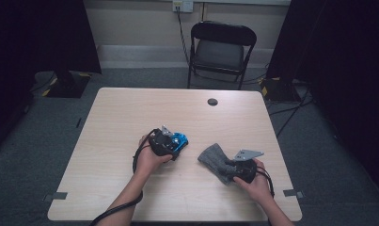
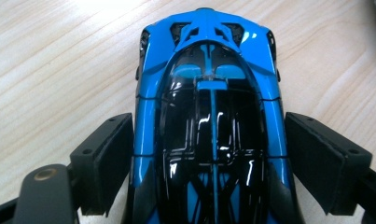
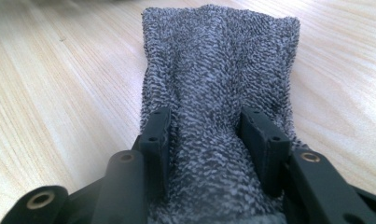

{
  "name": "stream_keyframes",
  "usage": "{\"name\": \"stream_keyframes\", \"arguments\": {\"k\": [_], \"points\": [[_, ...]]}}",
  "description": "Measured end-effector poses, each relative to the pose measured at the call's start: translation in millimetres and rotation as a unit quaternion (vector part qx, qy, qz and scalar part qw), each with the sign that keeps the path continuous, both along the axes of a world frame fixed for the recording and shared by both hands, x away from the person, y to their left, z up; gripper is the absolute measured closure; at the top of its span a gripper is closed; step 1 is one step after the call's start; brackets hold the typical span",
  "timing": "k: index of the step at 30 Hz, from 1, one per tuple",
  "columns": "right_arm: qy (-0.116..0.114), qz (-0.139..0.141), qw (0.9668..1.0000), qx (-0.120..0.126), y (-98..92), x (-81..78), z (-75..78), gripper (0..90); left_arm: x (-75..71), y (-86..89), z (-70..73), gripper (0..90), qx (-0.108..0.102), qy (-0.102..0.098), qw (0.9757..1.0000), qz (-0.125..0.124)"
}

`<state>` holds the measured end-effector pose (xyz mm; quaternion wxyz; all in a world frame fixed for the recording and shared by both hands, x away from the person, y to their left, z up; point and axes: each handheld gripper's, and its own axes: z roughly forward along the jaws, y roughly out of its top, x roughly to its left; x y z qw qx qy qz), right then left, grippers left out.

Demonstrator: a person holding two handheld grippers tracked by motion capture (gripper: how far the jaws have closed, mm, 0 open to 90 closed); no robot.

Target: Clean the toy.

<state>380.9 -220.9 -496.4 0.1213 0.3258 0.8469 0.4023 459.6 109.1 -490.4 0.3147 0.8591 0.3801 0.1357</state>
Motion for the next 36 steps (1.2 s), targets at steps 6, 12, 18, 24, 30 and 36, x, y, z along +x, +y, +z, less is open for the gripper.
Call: {"name": "stream_keyframes", "arguments": {"k": [6,12,18,24,30,36], "points": [[0.000,-0.001,1.0000,0.000,0.1,-0.1,0.0,55.8,-0.7,-0.1,2.3,26.0,0.003,0.006,1.0000,0.004],[0.000,-0.001,1.0000,0.001,-0.2,-0.1,-0.2,55.8,-1.4,-0.1,2.6,26.2,0.000,0.008,0.9999,0.010],[0.002,-0.001,1.0000,0.002,-0.1,0.3,0.0,55.9,-1.7,0.3,6.0,26.4,-0.001,0.011,0.9999,0.010],[0.002,-0.004,1.0000,0.001,0.4,0.4,0.2,56.7,-3.0,-1.5,11.0,26.4,0.000,-0.001,1.0000,0.002],[0.006,-0.021,0.9998,-0.005,2.0,0.6,1.6,65.5,-6.4,-1.7,17.4,28.0,-0.012,0.000,0.9999,-0.005],[0.008,-0.032,0.9994,-0.010,4.0,0.5,2.8,70.5,-8.3,-0.5,21.7,28.0,-0.008,-0.003,0.9999,-0.013]]}}
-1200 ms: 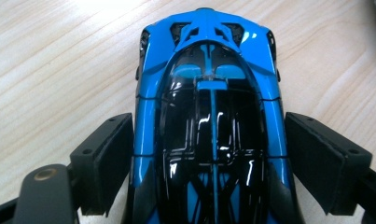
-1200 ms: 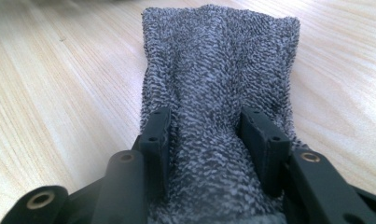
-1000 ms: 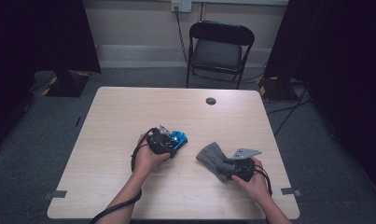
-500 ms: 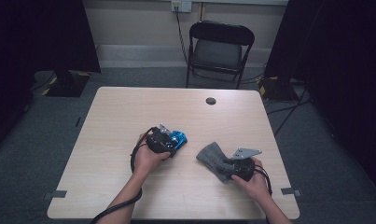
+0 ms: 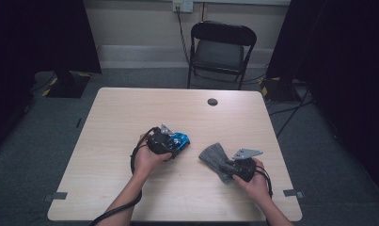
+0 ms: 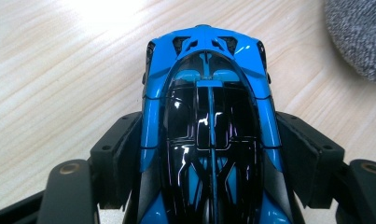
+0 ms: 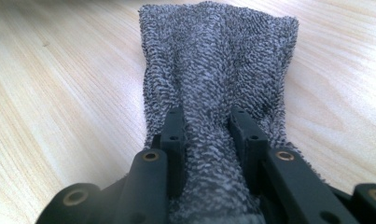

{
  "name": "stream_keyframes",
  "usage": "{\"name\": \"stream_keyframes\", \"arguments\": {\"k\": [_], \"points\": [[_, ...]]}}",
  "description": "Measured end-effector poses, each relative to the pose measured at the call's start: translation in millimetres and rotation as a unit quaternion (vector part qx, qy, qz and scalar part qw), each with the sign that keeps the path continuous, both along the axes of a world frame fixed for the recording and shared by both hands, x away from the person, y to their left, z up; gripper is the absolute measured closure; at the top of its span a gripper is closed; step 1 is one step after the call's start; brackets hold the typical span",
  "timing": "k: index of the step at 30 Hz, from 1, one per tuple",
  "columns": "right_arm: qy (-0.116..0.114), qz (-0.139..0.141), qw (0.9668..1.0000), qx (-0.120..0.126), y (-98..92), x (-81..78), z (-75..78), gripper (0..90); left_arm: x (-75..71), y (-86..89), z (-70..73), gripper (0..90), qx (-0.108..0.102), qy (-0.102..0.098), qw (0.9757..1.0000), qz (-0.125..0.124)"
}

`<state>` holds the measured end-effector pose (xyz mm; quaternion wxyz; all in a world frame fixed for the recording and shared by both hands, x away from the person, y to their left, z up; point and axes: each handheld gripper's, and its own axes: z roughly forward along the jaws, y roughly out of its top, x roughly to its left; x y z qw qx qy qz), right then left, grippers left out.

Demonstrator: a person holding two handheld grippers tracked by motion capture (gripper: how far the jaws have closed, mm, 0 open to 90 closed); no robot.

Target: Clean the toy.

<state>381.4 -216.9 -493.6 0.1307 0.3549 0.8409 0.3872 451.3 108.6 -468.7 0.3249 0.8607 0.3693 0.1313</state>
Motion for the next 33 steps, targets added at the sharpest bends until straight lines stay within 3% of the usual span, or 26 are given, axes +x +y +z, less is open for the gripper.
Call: {"name": "stream_keyframes", "arguments": {"k": [1,5,15,16,21,22,24,28,33], "points": [[0.000,0.000,1.0000,0.000,0.0,0.0,0.0,70.5,-0.6,-0.3,0.2,28.0,-0.009,0.001,1.0000,0.002],[0.002,-0.005,1.0000,-0.002,1.0,-0.2,0.9,75.3,-3.2,1.1,4.1,28.0,-0.007,-0.010,0.9999,-0.001],[0.030,-0.028,0.9992,-0.001,3.1,7.0,9.5,79.8,-16.8,2.9,19.1,28.0,-0.022,-0.018,0.9990,-0.034],[0.027,-0.043,0.9986,0.016,0.4,13.9,16.3,79.8,-20.7,3.4,21.5,28.0,-0.020,-0.021,0.9988,-0.040],[0.008,-0.059,0.9976,0.034,2.5,33.4,37.5,79.8,-27.0,0.0,22.7,28.0,-0.036,-0.016,0.9973,-0.062],[-0.007,-0.062,0.9979,0.017,11.5,44.3,48.7,79.7,-30.8,-4.0,24.6,28.0,-0.037,-0.019,0.9965,-0.073],[-0.011,-0.063,0.9979,0.011,21.0,55.6,56.8,79.7,-33.6,-6.6,28.1,28.0,-0.040,-0.023,0.9958,-0.079],[-0.007,-0.042,0.9991,0.008,42.5,73.0,63.4,79.7,-38.3,-9.7,33.7,28.0,-0.047,-0.031,0.9942,-0.091],[-0.006,-0.001,0.9999,0.010,63.4,74.3,66.3,79.6,-39.3,-6.2,35.4,28.0,-0.048,-0.038,0.9938,-0.093]]}}
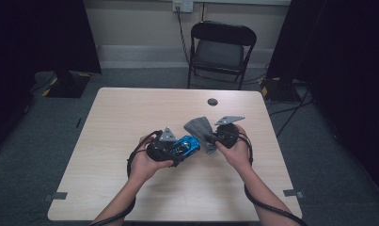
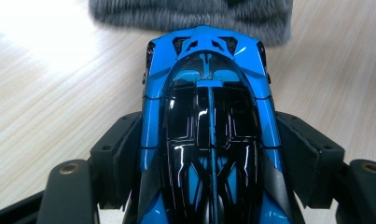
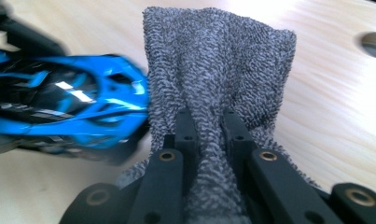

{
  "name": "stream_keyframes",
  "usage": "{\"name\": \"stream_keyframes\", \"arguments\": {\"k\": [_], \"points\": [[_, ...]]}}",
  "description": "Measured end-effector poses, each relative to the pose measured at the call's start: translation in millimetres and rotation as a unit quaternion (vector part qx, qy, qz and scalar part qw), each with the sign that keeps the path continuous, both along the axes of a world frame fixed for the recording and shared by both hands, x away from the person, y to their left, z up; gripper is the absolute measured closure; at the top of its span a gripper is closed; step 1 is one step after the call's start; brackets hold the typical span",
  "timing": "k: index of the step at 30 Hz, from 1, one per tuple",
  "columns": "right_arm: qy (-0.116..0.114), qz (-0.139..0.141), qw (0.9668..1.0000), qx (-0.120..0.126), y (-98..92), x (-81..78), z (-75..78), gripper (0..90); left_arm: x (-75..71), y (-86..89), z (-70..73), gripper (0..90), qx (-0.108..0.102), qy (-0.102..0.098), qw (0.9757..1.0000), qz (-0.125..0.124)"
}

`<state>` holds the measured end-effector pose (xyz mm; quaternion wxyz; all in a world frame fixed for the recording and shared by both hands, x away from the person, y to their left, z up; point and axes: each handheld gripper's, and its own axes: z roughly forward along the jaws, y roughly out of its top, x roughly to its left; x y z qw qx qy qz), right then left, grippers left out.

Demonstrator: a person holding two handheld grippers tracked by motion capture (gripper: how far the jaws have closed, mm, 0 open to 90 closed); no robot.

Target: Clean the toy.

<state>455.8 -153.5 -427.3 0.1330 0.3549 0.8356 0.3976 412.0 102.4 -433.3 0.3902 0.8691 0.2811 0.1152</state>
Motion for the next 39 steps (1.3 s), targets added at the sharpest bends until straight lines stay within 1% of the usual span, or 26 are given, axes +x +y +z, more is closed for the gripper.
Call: {"name": "stream_keyframes", "arguments": {"k": [1,2,5,6,10,11,14,16,19,21,22,23,24,25,26,27,29,32,33,36,37,38,39], "points": [[-0.004,0.015,0.9998,-0.013,6.8,-1.3,-0.4,79.6,-0.2,3.3,-0.7,28.0,0.005,0.000,1.0000,0.005],[-0.002,0.021,0.9997,-0.010,8.3,-1.6,-0.4,79.6,-0.2,5.2,-1.5,28.0,0.007,-0.001,0.9999,0.008],[-0.004,0.034,0.9993,-0.012,9.9,-1.9,0.6,79.6,-0.5,9.2,-2.5,28.0,0.002,0.000,1.0000,0.010],[-0.003,0.037,0.9992,-0.013,10.5,-2.0,0.9,79.6,-0.7,10.1,-1.7,28.0,0.006,-0.002,0.9999,0.011],[-0.003,0.046,0.9987,-0.023,12.1,-3.1,1.7,79.5,-0.1,13.8,0.6,27.9,0.005,-0.004,0.9998,0.016],[-0.003,0.049,0.9985,-0.022,11.8,-3.2,1.8,79.5,0.1,16.6,1.7,27.9,0.002,-0.005,0.9997,0.024],[-0.002,0.053,0.9984,-0.020,10.8,-4.1,1.2,79.5,0.2,19.0,2.5,27.9,-0.001,-0.007,0.9996,0.026],[-0.002,0.059,0.9979,-0.026,10.7,-5.9,-0.1,79.5,0.5,20.9,3.6,28.0,0.001,-0.009,0.9995,0.029],[-0.006,0.071,0.9970,-0.028,10.7,-12.9,-2.6,79.5,1.9,23.4,4.3,28.0,0.003,-0.013,0.9992,0.036],[-0.013,0.077,0.9964,-0.033,11.0,-17.6,-3.0,79.5,2.8,24.0,4.0,28.0,0.004,-0.015,0.9991,0.039],[-0.013,0.077,0.9964,-0.033,11.0,-17.6,-3.0,79.5,2.8,24.0,4.0,28.0,0.004,-0.015,0.9991,0.039],[-0.012,0.082,0.9961,-0.031,10.8,-21.7,-3.4,79.5,3.6,24.8,3.6,28.0,0.001,-0.014,0.9989,0.045],[-0.011,0.085,0.9958,-0.031,10.7,-23.4,-3.7,79.5,3.6,24.8,3.6,28.0,0.001,-0.014,0.9989,0.045],[-0.011,0.087,0.9958,-0.028,10.6,-25.7,-4.1,79.5,4.4,26.5,3.5,28.0,0.004,-0.018,0.9985,0.051],[-0.011,0.087,0.9958,-0.028,10.6,-25.7,-4.1,79.5,4.4,26.5,3.5,28.0,0.004,-0.018,0.9985,0.051],[-0.008,0.096,0.9951,-0.021,11.0,-30.2,-5.1,79.5,5.4,27.7,3.0,28.0,0.000,-0.017,0.9983,0.055],[-0.007,0.101,0.9947,-0.017,12.1,-34.9,-6.5,79.4,6.6,29.4,2.9,28.0,0.002,-0.018,0.9982,0.058],[-0.004,0.107,0.9942,-0.013,13.0,-38.9,-8.3,79.4,6.9,30.5,2.0,27.9,-0.001,-0.018,0.9979,0.061],[0.001,0.112,0.9937,-0.008,13.2,-42.4,-10.8,79.4,7.3,31.2,1.9,27.9,0.000,-0.017,0.9979,0.062],[0.004,0.114,0.9934,-0.004,11.5,-46.2,-12.9,79.4,8.3,34.8,2.1,27.9,0.001,-0.019,0.9976,0.067],[0.006,0.113,0.9936,-0.002,7.2,-49.7,-13.6,79.3,8.5,35.9,1.8,28.0,-0.004,-0.016,0.9974,0.070],[0.006,0.113,0.9936,-0.002,7.2,-49.7,-13.6,79.3,8.7,37.3,2.0,28.0,-0.005,-0.018,0.9973,0.071],[0.004,0.101,0.9949,0.000,0.0,-51.1,-13.4,79.3,8.5,38.7,3.0,27.9,-0.007,-0.016,0.9973,0.071]]}}
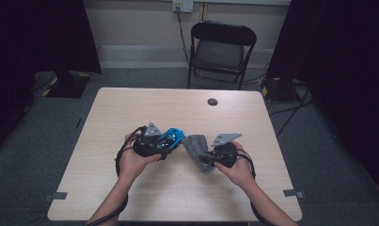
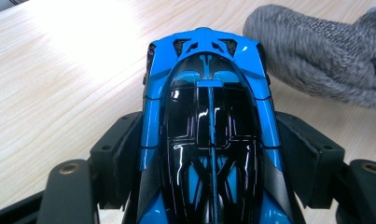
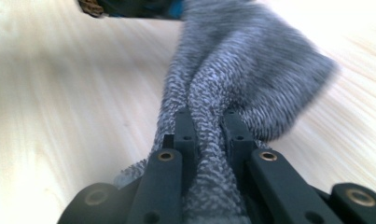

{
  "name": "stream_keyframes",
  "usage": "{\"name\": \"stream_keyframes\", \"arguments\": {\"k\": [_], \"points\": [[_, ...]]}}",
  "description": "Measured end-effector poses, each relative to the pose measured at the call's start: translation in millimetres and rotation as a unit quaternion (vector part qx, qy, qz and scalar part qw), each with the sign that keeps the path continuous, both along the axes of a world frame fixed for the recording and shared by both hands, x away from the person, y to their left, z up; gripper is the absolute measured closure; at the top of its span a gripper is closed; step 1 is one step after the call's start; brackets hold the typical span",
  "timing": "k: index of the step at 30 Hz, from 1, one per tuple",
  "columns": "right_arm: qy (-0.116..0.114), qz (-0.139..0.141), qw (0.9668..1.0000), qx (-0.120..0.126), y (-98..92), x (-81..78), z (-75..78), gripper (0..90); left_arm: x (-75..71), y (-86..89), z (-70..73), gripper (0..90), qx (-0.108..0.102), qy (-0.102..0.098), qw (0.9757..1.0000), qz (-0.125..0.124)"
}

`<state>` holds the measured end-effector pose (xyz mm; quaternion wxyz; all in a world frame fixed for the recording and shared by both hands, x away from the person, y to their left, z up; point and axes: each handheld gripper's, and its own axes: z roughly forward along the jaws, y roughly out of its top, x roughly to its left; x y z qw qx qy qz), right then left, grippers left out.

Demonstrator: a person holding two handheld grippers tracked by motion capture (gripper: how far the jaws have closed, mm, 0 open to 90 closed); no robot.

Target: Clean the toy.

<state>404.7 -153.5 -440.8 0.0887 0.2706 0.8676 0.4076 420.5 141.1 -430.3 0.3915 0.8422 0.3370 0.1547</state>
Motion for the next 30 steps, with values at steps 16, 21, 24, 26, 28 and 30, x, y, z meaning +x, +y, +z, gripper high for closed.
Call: {"name": "stream_keyframes", "arguments": {"k": [16,21,24,26,28,30], "points": [[-0.018,-0.073,0.9971,-0.014,-16.8,49.8,9.7,79.1,-13.0,-31.9,6.8,27.9,-0.003,0.000,0.9984,-0.056],[-0.020,-0.049,0.9984,-0.021,-4.4,52.9,13.3,79.0,-14.2,-34.6,6.7,27.9,-0.004,0.000,0.9981,-0.062],[-0.018,-0.029,0.9993,-0.015,1.2,52.6,13.1,78.8,-13.4,-32.8,3.6,27.9,-0.001,0.003,0.9982,-0.059],[-0.019,-0.021,0.9995,-0.015,2.4,51.5,12.2,78.9,-12.1,-30.6,1.5,27.9,0.000,0.007,0.9983,-0.057],[-0.018,-0.016,0.9996,-0.017,3.2,50.2,11.0,78.9,-11.4,-28.9,0.8,27.9,0.002,0.007,0.9985,-0.054],[-0.016,-0.011,0.9996,-0.021,4.0,48.8,10.0,78.9,-10.9,-28.3,1.1,27.9,0.005,0.005,0.9986,-0.052]]}}
